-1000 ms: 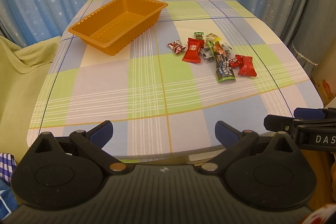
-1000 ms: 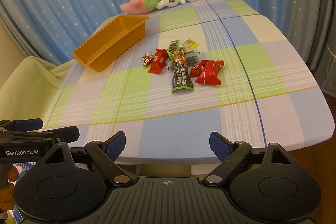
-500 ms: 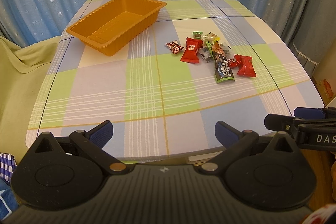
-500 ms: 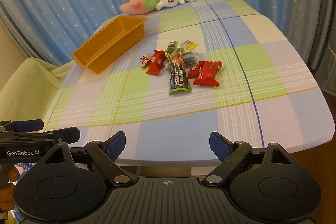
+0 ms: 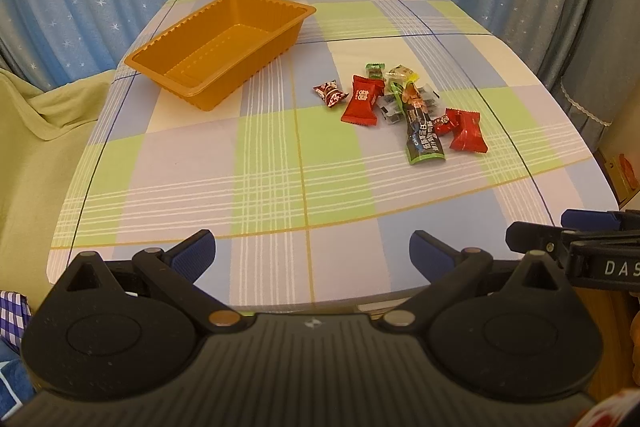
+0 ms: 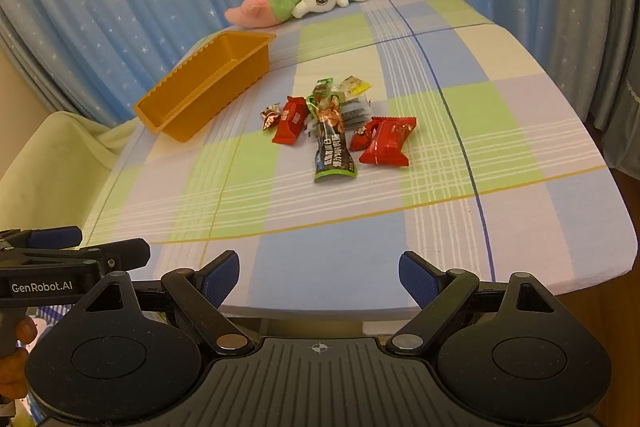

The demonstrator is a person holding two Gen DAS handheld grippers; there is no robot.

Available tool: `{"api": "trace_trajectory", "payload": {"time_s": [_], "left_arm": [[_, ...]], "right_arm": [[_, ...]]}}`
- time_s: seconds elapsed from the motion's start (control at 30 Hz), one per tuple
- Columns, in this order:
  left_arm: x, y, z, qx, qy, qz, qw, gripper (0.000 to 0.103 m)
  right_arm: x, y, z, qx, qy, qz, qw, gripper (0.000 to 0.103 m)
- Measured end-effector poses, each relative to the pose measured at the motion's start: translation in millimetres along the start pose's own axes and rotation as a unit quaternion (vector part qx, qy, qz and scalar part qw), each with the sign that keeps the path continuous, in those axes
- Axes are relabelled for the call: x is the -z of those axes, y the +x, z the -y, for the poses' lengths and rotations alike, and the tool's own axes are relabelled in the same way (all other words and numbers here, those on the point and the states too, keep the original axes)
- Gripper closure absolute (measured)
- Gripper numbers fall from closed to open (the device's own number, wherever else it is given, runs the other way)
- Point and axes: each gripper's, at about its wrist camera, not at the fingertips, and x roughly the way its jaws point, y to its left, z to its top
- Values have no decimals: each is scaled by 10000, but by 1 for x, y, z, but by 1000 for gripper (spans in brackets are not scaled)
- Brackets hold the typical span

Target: Organize snacks

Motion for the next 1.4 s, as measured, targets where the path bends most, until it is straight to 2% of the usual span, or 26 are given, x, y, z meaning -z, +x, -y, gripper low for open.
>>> {"api": "trace_trajectory", "payload": {"time_s": [0.57, 0.83, 0.93, 1.17, 1.2, 1.23, 1.27, 1.4], "left_arm": [[-14, 17, -5, 111, -5, -96, 9999, 0], [-37, 51, -8, 262, 234, 3, 9994, 1], [-48, 67, -9, 370, 286, 36, 9989, 6], [-73, 104, -18, 507, 369, -19, 9980, 9], [-76, 109, -19, 521, 381, -27, 9979, 9], [-79, 113, -20, 530, 403, -35, 9978, 10], [-83, 118, -20, 555, 433, -44, 9975, 11], [-96, 134, -21, 664, 483, -56, 9966, 11]], "right_arm": [[-2, 8, 23, 20, 211, 28, 9998, 16], [-10, 26, 36, 185, 360, 198, 9990, 16], [-17, 35, 39, 296, 408, 292, 9983, 16], [-38, 59, 41, 553, 463, 517, 9961, 17], [-41, 63, 41, 571, 457, 543, 9958, 19], [-44, 66, 40, 605, 438, 570, 9956, 30], [-48, 71, 39, 636, 416, 562, 9955, 34], [-61, 90, 40, 793, 503, 578, 9939, 43]]}}
